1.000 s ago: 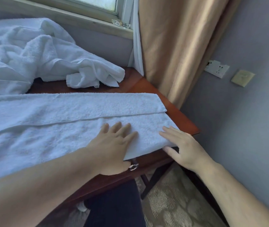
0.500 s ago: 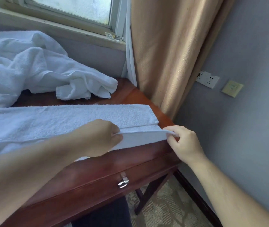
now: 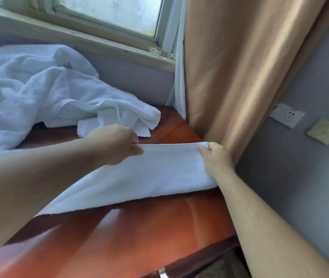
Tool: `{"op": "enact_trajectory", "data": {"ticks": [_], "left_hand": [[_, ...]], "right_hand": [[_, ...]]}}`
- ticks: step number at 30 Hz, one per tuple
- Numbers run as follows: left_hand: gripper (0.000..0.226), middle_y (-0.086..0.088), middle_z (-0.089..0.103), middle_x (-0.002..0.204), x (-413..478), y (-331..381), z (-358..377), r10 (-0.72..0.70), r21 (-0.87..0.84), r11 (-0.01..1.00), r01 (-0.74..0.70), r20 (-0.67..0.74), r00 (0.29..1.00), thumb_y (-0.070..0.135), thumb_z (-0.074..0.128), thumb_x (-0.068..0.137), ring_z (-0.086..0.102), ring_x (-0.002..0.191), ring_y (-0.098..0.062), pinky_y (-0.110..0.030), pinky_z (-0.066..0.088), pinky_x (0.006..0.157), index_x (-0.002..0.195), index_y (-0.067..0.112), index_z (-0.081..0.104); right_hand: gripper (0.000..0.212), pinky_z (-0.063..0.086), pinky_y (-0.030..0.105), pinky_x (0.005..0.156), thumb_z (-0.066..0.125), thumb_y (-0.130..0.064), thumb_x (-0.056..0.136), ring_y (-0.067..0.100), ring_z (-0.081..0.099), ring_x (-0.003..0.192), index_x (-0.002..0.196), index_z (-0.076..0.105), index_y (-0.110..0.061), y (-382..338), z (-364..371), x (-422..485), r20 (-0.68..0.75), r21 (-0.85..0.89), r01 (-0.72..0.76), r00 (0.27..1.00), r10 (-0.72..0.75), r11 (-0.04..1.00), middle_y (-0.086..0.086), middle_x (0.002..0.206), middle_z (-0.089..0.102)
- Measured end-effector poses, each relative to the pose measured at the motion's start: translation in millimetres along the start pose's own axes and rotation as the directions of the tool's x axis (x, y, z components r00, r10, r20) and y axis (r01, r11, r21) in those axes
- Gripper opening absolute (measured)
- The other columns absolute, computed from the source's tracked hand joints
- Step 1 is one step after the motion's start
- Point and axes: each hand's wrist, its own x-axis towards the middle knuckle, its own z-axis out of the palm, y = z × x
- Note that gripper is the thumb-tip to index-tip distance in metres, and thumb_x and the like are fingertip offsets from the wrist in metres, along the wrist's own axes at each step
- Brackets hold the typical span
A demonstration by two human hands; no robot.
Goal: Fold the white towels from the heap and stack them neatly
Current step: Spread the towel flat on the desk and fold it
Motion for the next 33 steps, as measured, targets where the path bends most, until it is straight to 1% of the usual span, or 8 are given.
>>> {"op": "enact_trajectory", "data": {"ticks": [4,10,14,17,21,25,30,33], "left_hand": [[0.043,0.008,0.057,0.072,22,-10,12,0.014,0.053,0.999,-0.012,-0.04,0.999,0.064,0.056,0.091,0.054,0.06,-0.011,-0.025,0.032,0.047,0.068,0.027,0.055],[0.05,0.008,0.047,0.073,31,-26,42,0.079,0.12,0.99,-0.07,-0.072,0.994,0.071,0.046,0.09,0.046,0.063,-0.012,-0.028,0.029,0.051,0.068,0.026,0.043],[0.052,0.008,0.045,0.07,26,-31,47,0.1,0.125,0.989,-0.085,-0.124,0.987,0.073,0.039,0.09,0.046,0.06,-0.013,-0.028,0.023,0.048,0.066,0.028,0.035],[0.047,0.01,0.05,0.073,17,-35,44,0.076,0.074,0.995,-0.068,-0.103,0.992,0.071,0.041,0.092,0.046,0.063,-0.009,-0.029,0.027,0.048,0.07,0.029,0.04],[0.038,0.013,0.052,0.077,-15,-57,31,-0.04,0.036,0.998,0.042,-0.062,0.997,0.071,0.041,0.087,0.049,0.065,-0.006,-0.028,0.034,0.051,0.082,0.033,0.044],[0.035,0.016,0.051,0.088,-82,-103,16,-0.158,0.053,0.985,0.162,-0.061,0.985,0.075,0.04,0.081,0.052,0.076,-0.01,-0.03,0.037,0.058,0.09,0.041,0.037],[0.034,0.019,0.053,0.087,-194,-163,-16,-0.32,-0.075,0.946,0.315,-0.078,0.944,0.072,0.047,0.078,0.05,0.081,0.0,-0.034,0.045,0.075,0.096,0.045,0.039],[0.03,0.022,0.052,0.094,-262,-189,-32,-0.411,-0.063,0.911,0.407,-0.077,0.908,0.065,0.052,0.081,0.049,0.082,0.001,-0.029,0.038,0.071,0.102,0.047,0.04]], "right_hand": [[0.036,0.031,0.031,0.054,0.048,-0.035,0.101,0.021,0.051,0.071,0.069,0.041,-0.022,0,15,14,0.003,-0.127,-0.043,0.999,0.044,0.991,-0.001,0.077,0.055],[0.025,0.041,0.031,0.055,0.05,-0.041,0.097,0.013,0.052,0.064,0.085,0.053,-0.02,-1,32,12,-0.119,-0.271,-0.033,0.993,0.001,0.962,-0.003,0.078,0.06],[0.024,0.042,0.039,0.079,0.06,-0.04,0.094,0.026,0.057,0.096,0.103,0.051,-0.019,-14,34,6,-0.222,-0.445,-0.043,0.973,-0.063,0.894,0.003,0.105,0.059],[0.015,0.036,0.041,0.088,0.059,-0.021,0.091,0.028,0.051,0.105,0.105,0.054,-0.022,-31,36,-5,-0.257,-0.536,0.023,0.948,-0.189,0.844,0.005,0.11,0.055],[0.023,0.037,0.043,0.089,0.066,-0.019,0.082,0.03,0.052,0.103,0.105,0.066,-0.02,-74,57,-49,-0.149,-0.311,0.305,0.92,-0.363,0.9,0.005,0.106,0.059],[0.025,0.046,0.043,0.082,0.07,-0.02,0.076,0.032,0.057,0.097,0.1,0.069,-0.015,-135,86,-109,-0.073,-0.052,0.554,0.828,-0.557,0.831,0.006,0.102,0.062],[0.03,0.043,0.042,0.091,0.07,-0.027,0.082,0.03,0.054,0.108,0.11,0.067,-0.016,-206,111,-167,0.12,0.11,0.669,0.725,-0.678,0.735,0.007,0.115,0.057],[0.037,0.037,0.039,0.1,0.066,-0.041,0.088,0.024,0.047,0.12,0.121,0.064,-0.024,-237,124,-192,0.235,0.151,0.71,0.65,-0.723,0.688,0.001,0.124,0.053]]}}
